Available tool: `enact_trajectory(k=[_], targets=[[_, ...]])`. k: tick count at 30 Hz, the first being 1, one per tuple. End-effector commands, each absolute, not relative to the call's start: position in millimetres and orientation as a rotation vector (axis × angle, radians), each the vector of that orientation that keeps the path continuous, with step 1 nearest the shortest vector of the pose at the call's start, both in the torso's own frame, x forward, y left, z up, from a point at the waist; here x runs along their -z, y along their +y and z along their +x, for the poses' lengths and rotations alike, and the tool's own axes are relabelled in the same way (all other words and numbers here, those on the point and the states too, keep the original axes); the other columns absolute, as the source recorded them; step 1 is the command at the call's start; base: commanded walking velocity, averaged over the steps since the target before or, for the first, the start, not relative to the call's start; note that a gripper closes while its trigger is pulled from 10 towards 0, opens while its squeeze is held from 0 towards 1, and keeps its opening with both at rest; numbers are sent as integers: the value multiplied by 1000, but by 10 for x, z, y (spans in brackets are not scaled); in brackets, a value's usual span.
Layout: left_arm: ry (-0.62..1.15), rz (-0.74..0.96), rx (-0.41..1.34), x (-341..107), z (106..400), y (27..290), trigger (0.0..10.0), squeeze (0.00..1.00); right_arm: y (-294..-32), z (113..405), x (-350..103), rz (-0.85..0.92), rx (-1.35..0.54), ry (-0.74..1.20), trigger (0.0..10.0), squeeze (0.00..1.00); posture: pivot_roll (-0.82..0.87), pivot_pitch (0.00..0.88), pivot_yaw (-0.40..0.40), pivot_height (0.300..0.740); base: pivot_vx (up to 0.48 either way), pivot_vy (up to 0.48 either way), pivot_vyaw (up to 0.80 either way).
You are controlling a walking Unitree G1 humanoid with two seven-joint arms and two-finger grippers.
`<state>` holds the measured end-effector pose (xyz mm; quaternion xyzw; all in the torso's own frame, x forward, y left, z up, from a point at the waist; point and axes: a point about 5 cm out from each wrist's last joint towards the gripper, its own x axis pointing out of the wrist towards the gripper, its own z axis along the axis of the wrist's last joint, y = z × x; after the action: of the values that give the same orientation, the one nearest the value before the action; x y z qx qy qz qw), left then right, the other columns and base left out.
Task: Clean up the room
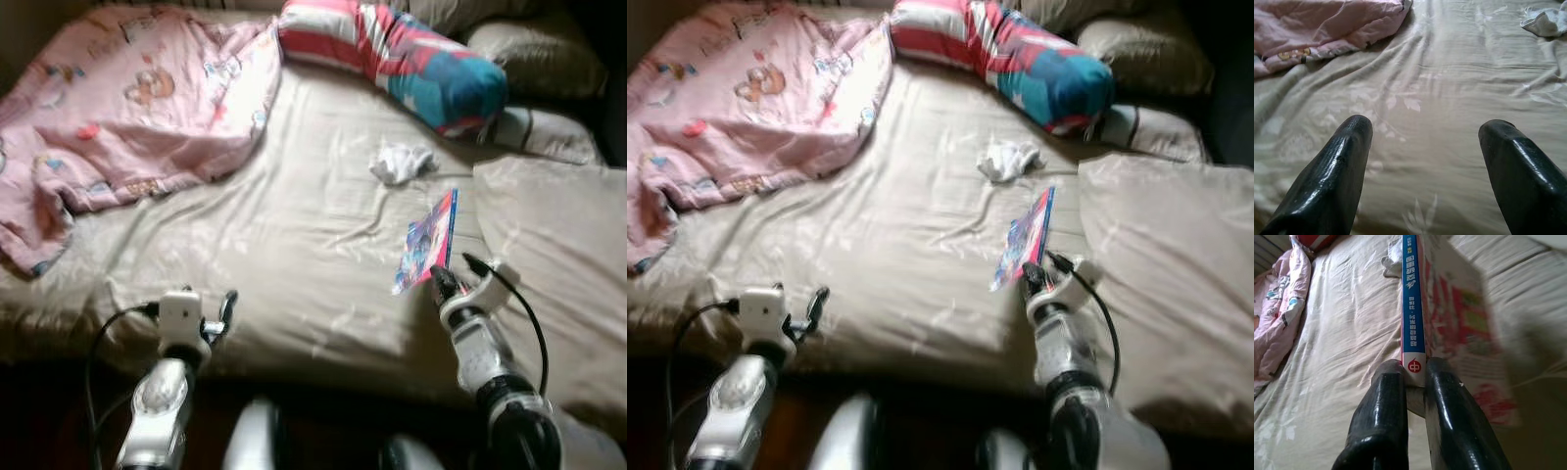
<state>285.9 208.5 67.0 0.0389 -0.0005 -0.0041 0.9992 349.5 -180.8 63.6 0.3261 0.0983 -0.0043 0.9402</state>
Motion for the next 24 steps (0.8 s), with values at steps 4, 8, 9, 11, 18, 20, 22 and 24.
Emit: enact_trajectory(k=[4,8,9,11,18,20,22,24], targets=[[29,67,12,-596,2815,2057,10000,0,-1893,3422,-544,661,22,239,10000,0,153,198,11,641,0,0,0],[30,66,15,-594,2812,2059,10000,0,-1864,3405,-521,678,-29,254,10000,0,154,205,14,641,0,0,0],[31,66,15,-594,2812,2060,10000,0,-1854,3405,-520,683,-41,256,10000,0,154,205,14,641,0,0,0],[31,67,15,-595,2811,2065,10000,0,-1839,3399,-508,688,-52,267,10000,0,155,208,16,641,0,0,0],[29,72,21,-608,2797,2075,10000,0,-1723,3349,-429,680,-128,326,10000,0,168,217,25,641,0,0,0],[30,76,22,-610,2789,2086,10000,0,-1677,3360,-451,686,-167,313,10000,0,168,220,28,641,0,0,0],[31,78,24,-610,2785,2089,10000,0,-1659,3349,-431,697,-164,324,10000,0,167,223,32,641,0,0,0],[33,79,27,-608,2782,2082,10000,0,-1647,3303,-360,683,-151,366,10000,0,176,226,32,641,0,0,0]])
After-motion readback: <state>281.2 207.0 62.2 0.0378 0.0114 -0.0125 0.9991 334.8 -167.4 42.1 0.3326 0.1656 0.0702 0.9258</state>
